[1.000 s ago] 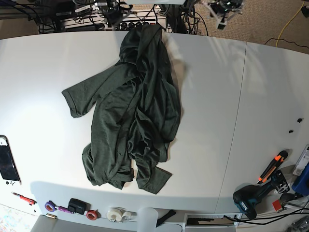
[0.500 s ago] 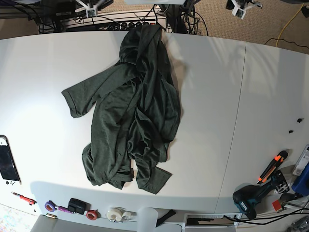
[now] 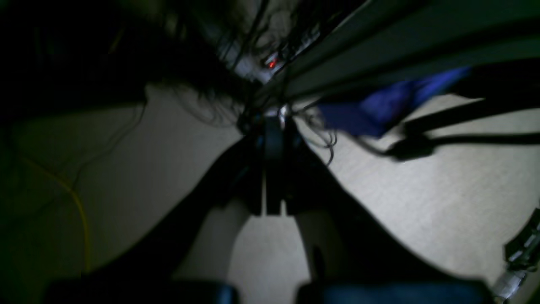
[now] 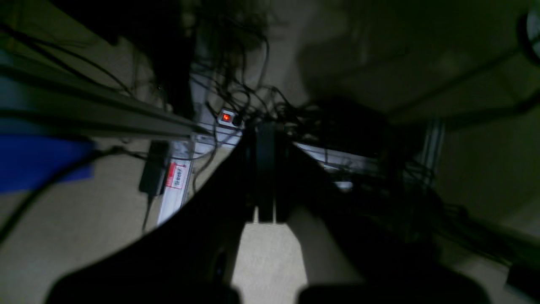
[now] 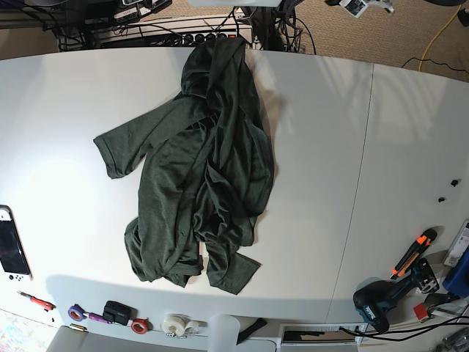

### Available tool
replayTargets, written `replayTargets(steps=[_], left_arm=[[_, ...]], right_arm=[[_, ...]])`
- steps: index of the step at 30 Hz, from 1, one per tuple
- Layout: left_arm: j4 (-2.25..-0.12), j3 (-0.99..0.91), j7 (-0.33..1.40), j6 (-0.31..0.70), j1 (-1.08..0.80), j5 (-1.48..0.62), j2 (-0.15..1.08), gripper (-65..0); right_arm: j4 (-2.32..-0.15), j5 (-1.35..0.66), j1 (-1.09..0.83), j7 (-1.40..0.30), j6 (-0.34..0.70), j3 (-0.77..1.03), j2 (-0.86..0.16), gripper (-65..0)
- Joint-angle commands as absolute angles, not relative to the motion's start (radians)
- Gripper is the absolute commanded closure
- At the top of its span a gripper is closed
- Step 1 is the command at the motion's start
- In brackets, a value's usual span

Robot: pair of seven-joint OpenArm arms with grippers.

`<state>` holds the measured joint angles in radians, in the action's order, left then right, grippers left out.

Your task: Layout the t-shirt on the table in an organized manner, then fold the t-shirt properly

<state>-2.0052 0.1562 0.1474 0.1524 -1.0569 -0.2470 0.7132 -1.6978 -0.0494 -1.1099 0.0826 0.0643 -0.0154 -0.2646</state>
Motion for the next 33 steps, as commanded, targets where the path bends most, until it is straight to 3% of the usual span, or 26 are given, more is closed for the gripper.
replayTargets(steps=[1,9,17,33], left_arm=[[-2.052,0.154,0.137,0.159,-1.08,-0.247,0.733,0.0],[-2.212,0.154,0.15,0.158,-1.07,-0.149,0.779,0.0],[-2.242,0.154,0.15,0.155,-0.974,-0.149,0.779,0.0],[-2.242,0.154,0.159,0.155,-0.715,-0.149,0.776,0.0]], right_arm=[[-1.745,-0.052,-1.142,0.105,0.055,-0.011,-0.283,0.0],[-1.958,-0.051,-1.177,0.104,-0.007,-0.011,-0.296,0.0],[-2.089,0.023,-1.164,0.102,-0.041,-0.011,-0.297,0.0],[-2.094,0.098,-0.867,0.023,-0.106,-0.012,-0.289,0.0]])
